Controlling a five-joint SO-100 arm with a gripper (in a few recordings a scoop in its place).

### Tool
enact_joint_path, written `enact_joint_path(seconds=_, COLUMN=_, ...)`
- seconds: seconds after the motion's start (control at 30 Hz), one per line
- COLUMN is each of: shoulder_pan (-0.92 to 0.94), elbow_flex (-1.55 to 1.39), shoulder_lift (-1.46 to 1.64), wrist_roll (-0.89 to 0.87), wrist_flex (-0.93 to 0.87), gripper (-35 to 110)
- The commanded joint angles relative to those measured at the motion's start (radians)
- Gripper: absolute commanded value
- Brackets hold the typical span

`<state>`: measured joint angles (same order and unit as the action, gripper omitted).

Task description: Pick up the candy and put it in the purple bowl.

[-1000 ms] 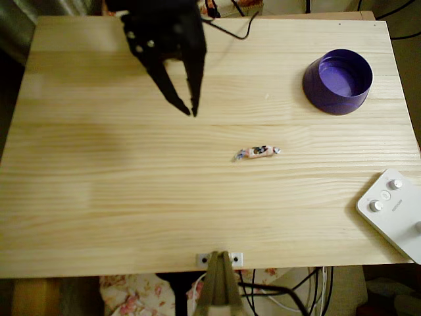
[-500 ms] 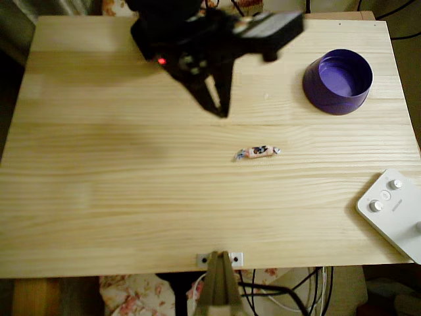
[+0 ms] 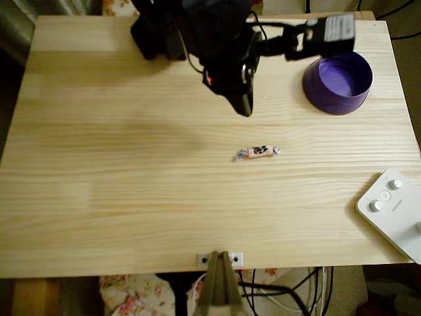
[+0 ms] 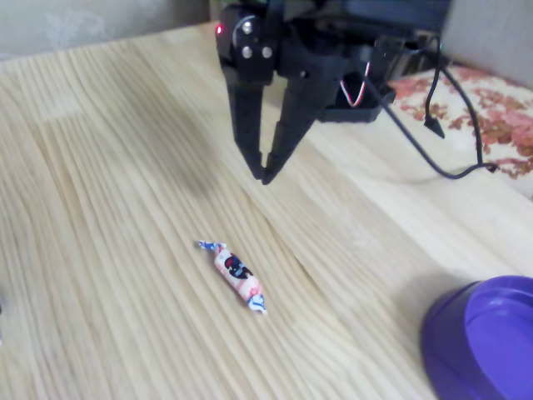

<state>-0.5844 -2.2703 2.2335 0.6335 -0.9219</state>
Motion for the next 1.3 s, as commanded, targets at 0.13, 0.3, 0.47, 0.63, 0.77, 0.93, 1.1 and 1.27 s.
enact_joint_path(seconds=0.13, shoulder_pan=-0.041, elbow_flex=0.123, shoulder_lift=-0.015, wrist_roll=0.057, wrist_flex=-0.063, gripper=2)
enact_joint_path(seconds=0.3, shoulder_pan=-0.049, elbow_flex=0.229, shoulder_lift=-0.147, wrist_roll=0.078, wrist_flex=-0.054, gripper=5)
enact_joint_path(seconds=0.47, shoulder_pan=-0.028, elbow_flex=0.407, shoulder_lift=-0.385, wrist_roll=0.103, wrist_flex=-0.031, gripper=10)
enact_joint_path(seconds=0.63, shoulder_pan=-0.034, elbow_flex=0.472, shoulder_lift=-0.503, wrist_roll=0.138, wrist_flex=-0.005, gripper=11)
enact_joint_path(seconds=0.77, shoulder_pan=-0.038, elbow_flex=0.486, shoulder_lift=-0.557, wrist_roll=0.17, wrist_flex=-0.005, gripper=11)
enact_joint_path(seconds=0.93, shoulder_pan=-0.038, elbow_flex=0.486, shoulder_lift=-0.578, wrist_roll=0.186, wrist_flex=-0.015, gripper=11)
enact_joint_path(seconds=1.1, shoulder_pan=-0.041, elbow_flex=0.503, shoulder_lift=-0.612, wrist_roll=0.192, wrist_flex=-0.017, gripper=11)
enact_joint_path(seconds=1.27, shoulder_pan=-0.038, elbow_flex=0.505, shoulder_lift=-0.632, wrist_roll=0.189, wrist_flex=0.003, gripper=11)
